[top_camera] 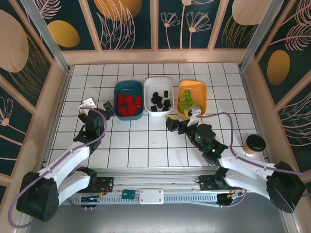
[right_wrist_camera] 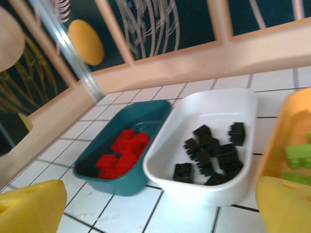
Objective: Sort the legos into containers by color
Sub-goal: Reset both arms
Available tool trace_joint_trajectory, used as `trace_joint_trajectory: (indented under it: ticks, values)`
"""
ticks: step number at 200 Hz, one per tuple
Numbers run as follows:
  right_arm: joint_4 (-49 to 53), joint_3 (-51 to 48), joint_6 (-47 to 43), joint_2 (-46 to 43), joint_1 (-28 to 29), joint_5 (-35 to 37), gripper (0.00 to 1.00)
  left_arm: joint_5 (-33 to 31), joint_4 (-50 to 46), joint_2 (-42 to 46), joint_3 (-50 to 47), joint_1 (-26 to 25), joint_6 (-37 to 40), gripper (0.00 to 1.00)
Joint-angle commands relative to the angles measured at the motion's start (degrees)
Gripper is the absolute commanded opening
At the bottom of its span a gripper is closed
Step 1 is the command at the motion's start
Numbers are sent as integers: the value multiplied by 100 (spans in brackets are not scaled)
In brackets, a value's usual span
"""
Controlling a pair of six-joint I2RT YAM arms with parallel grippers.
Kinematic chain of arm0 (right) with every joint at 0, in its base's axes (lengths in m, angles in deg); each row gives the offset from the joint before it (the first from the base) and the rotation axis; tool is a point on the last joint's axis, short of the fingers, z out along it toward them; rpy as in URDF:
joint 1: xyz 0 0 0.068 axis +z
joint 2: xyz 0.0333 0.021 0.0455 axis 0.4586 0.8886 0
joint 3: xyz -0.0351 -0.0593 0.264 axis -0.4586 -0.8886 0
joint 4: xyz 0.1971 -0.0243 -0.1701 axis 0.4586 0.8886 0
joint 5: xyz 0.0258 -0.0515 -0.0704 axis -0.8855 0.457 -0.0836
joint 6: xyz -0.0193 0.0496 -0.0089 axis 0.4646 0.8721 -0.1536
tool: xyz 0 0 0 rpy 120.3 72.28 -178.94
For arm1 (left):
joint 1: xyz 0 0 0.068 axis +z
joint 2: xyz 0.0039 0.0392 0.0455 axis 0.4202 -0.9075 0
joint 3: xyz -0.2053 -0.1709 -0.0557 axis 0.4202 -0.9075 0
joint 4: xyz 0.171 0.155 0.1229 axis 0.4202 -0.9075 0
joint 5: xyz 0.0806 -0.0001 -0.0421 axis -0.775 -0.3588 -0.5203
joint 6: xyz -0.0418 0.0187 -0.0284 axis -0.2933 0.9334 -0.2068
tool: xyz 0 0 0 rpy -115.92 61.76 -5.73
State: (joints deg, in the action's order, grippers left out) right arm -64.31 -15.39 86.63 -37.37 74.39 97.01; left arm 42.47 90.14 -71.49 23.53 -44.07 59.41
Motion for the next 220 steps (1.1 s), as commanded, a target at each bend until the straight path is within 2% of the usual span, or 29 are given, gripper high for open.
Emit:
trace_joint_trajectory:
  ticks: [1, 14, 26, 61, 86, 95, 108, 117, 134, 145, 152, 163, 173, 186, 206, 220]
  values:
    - [404, -30, 19, -414, -103, 699, 99, -318, 863, -441, 136, 328, 1244, 99]
    - [588, -29, 38, -584, -159, 884, 99, 16, 1037, -728, 61, 627, 1288, 98]
    - [703, -35, 97, -690, -196, 1130, 99, -209, 1343, -972, -30, 734, 1384, 98]
    - [1209, 166, 27, -889, -407, 1413, 99, 66, 3414, -1642, -628, 867, 2018, 99]
    - [1599, 289, 70, -1055, -777, 1534, 99, 240, 4750, -2262, -988, 903, 2290, 99]
    - [1641, 267, 131, -1104, -963, 1582, 99, 504, 4772, -2307, -979, 968, 2340, 99]
    - [1577, 195, 55, -1151, -1300, 1431, 99, 726, 5329, -2560, -1112, 1046, 2403, 98]
    - [1530, 152, -15, -1152, -1530, 1391, 99, 987, 5038, -2538, -1014, 1202, 2256, 98]
    - [1315, 21, -86, -1150, -2035, 1517, 99, 1869, 4996, -2577, -1017, 1557, 2091, 98]
    - [1070, -115, -114, -1151, -2308, 1599, 99, 2642, 5461, -2714, -1279, 1805, 2071, 99]
    - [900, -216, -163, -1166, -2514, 1606, 99, 2675, 6246, -2919, -1472, 1817, 2074, 99]
    - [733, -326, -410, -1133, -2818, 1409, 99, 2601, 5414, -2716, -1242, 1817, 2048, 99]
    - [420, -477, -811, -1047, -3094, 1172, 99, 2419, 5805, -2822, -1348, 1819, 1991, 99]
    - [-135, -731, -1308, -868, -3419, 862, 99, 1924, 5776, -2755, -1390, 1817, 1815, 99]
    - [-1162, -1161, -1617, -385, -3871, 439, 99, 1912, 5816, -2763, -1401, 1817, 1818, 99]
    - [-2023, -1332, -1759, 307, -4094, 227, 99, 1922, 5788, -2752, -1391, 1817, 1823, 99]
